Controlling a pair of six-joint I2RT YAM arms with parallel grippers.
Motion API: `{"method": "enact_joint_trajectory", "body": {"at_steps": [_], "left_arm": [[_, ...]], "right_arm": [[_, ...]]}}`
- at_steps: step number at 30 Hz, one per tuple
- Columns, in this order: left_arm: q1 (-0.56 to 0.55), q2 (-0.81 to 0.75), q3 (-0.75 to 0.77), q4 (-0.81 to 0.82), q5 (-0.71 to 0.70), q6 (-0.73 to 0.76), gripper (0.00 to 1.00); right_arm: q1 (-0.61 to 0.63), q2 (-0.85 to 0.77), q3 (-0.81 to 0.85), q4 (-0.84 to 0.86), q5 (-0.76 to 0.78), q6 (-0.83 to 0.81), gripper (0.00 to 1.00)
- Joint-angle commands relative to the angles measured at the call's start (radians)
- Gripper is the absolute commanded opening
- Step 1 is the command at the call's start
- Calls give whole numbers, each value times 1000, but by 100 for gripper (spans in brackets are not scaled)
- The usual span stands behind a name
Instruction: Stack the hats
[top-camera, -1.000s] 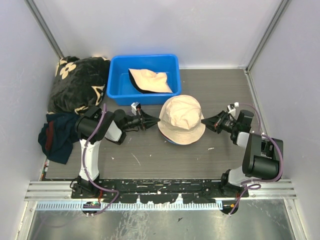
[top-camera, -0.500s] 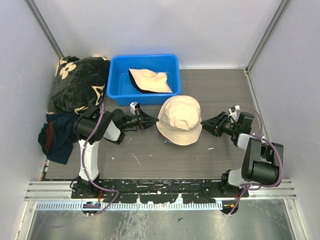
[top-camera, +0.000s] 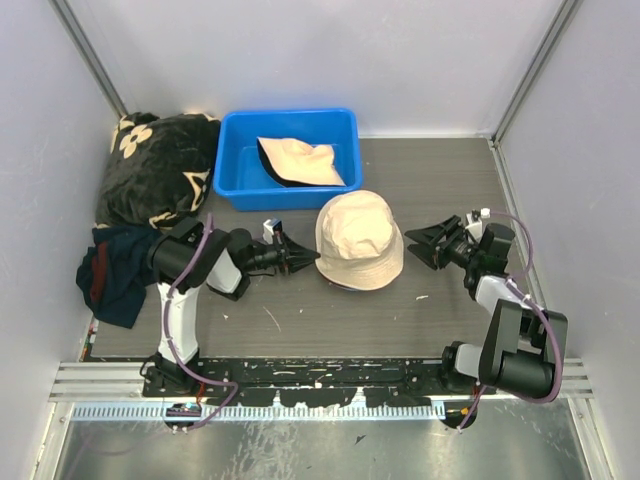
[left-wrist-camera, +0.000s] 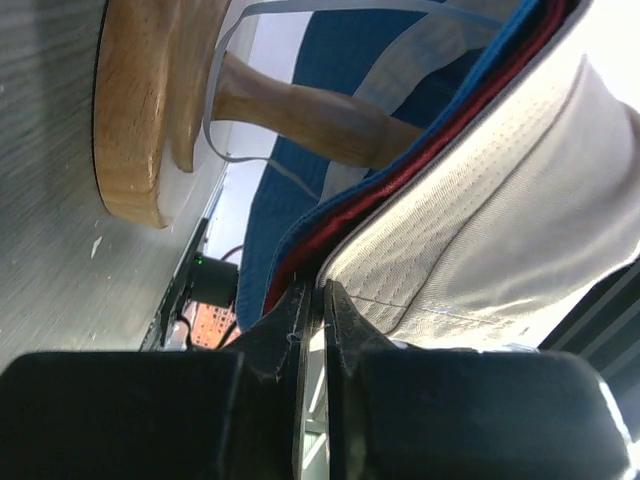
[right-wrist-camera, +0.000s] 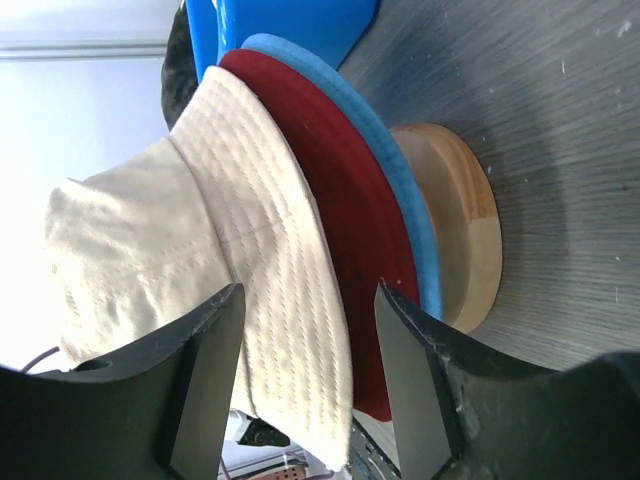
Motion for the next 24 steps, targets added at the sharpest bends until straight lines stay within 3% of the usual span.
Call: {"method": "enact_joint_trajectory", "body": {"at_steps": [1,12,17,20,22,24], "left_arm": [[-41,-25,-29,-22,-12,4,15],[-112,-89,-100,-29,-51,-39,16],[-131,-70,-112,-26,-48,-31,16],[-141,-59,-116,-22,-52,-30,16],[-148,-58,-114,-22,-54,-29,17],[-150,-61,-115,-21,-59,-29,19]], "right_arm": [[-3,-46,-64,106,-15,83,61],[-23,-295,-235,134,-36,200,61],[-23,-327,-293,243,-42,303,59],[-23,-330,-304,231,-36,292,46],[-23,-326,-308,225,-29,281,27],[-23,-318,-307,216,-27,265,16]]}}
